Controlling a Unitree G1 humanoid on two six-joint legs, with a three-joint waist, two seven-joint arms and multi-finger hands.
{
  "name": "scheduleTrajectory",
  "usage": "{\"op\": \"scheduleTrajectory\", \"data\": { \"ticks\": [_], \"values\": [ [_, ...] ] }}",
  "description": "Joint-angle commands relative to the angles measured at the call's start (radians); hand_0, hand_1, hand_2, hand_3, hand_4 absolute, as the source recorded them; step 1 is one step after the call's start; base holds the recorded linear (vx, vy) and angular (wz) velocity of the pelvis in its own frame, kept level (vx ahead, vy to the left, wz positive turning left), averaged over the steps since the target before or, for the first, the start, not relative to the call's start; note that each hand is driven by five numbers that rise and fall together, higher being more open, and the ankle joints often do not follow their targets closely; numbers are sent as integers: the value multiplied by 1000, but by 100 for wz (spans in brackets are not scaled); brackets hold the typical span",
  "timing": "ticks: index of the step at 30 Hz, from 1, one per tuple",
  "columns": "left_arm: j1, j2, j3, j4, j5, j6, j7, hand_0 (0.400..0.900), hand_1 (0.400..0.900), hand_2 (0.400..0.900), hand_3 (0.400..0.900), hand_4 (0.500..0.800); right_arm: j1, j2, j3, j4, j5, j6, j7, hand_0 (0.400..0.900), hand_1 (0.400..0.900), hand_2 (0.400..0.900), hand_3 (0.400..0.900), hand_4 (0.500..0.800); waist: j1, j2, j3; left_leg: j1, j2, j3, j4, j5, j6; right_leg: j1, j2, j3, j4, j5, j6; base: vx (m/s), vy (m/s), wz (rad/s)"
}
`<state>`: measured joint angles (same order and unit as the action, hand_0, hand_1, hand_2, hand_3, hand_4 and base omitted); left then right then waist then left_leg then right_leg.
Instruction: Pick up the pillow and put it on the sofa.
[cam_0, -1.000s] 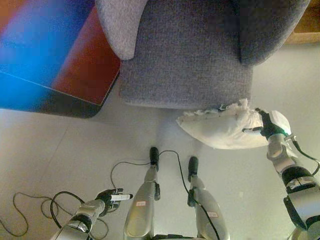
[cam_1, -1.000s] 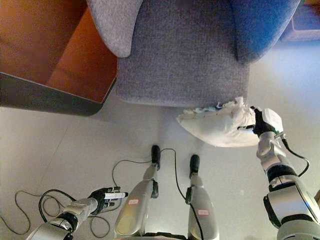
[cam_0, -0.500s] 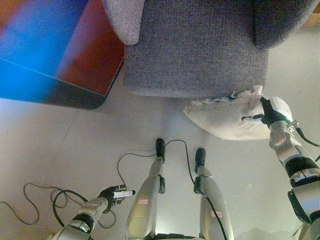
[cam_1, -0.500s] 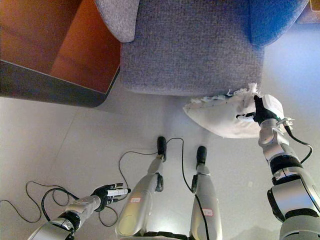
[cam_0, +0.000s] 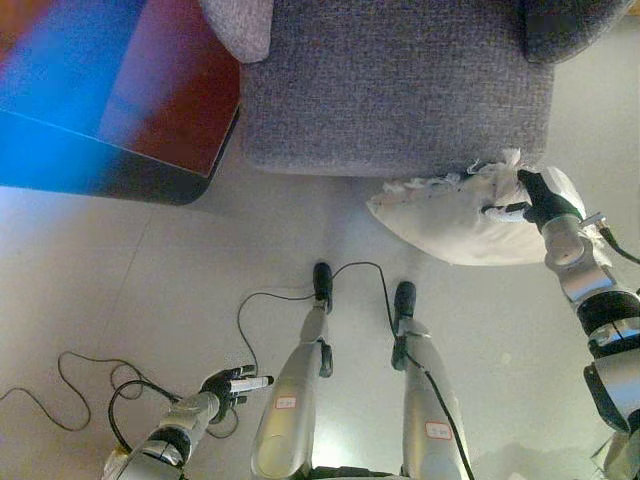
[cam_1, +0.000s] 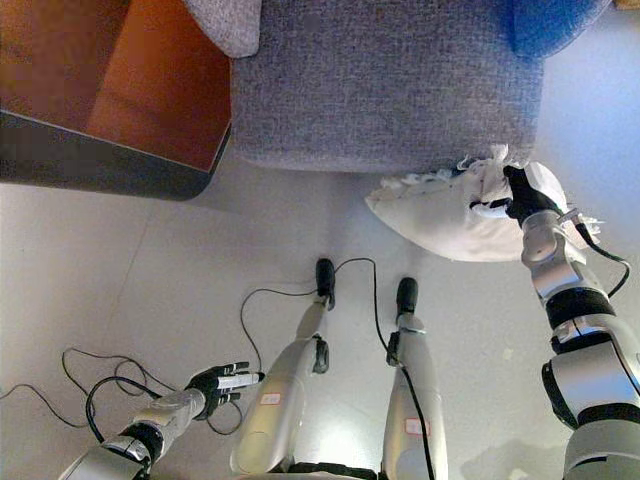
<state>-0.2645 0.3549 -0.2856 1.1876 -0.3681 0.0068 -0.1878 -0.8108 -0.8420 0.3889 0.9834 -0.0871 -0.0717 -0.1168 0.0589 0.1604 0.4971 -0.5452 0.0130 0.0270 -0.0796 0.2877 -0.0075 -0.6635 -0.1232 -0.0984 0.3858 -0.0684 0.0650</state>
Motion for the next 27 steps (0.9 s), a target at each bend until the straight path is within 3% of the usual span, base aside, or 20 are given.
{"op": "scheduleTrajectory", "data": {
  "ticks": [1, 7, 14, 21, 27],
  "values": [
    [141, 45, -22, 41, -9, -40, -61, 900, 900, 900, 900, 800, -56, -130, 24, -17, -6, -49, -6, 400, 400, 400, 400, 500, -5, 29, 23, 70, -41, -15, 20, -126, -44, 88, 8, -46, -208, 119, 24, 18, 129, -6],
    [173, 60, -33, -13, -22, -26, -93, 900, 900, 900, 900, 800, -62, -154, 5, -52, -12, -27, 15, 400, 400, 400, 400, 500, -2, 54, 23, 95, -42, -6, 11, -121, -43, 113, 0, -55, -218, 118, 21, 8, 62, -3],
    [202, 76, -22, -47, -18, -18, -110, 900, 900, 900, 900, 800, -46, -174, -8, -99, -2, -35, 46, 400, 400, 400, 400, 500, -1, 48, 23, 130, -38, -6, 4, -122, -43, 152, 0, -65, -231, 120, 21, -1, 7, -1],
    [216, 85, -3, -27, 0, -30, -122, 900, 900, 900, 900, 800, -26, -176, -7, -140, -10, -90, 101, 400, 400, 400, 400, 500, -3, 8, 22, 217, -26, -2, -4, -139, -45, 245, 2, -80, -257, 119, 22, 5, -1, 0],
    [229, 105, 16, -24, 24, -16, -131, 900, 900, 900, 900, 800, 4, -184, 7, -232, -1, -106, 166, 400, 400, 400, 400, 500, 0, -51, -27, 277, -12, 6, -8, -164, -49, 331, 7, -93, -302, 124, 28, 53, -24, 4]
  ]
}}
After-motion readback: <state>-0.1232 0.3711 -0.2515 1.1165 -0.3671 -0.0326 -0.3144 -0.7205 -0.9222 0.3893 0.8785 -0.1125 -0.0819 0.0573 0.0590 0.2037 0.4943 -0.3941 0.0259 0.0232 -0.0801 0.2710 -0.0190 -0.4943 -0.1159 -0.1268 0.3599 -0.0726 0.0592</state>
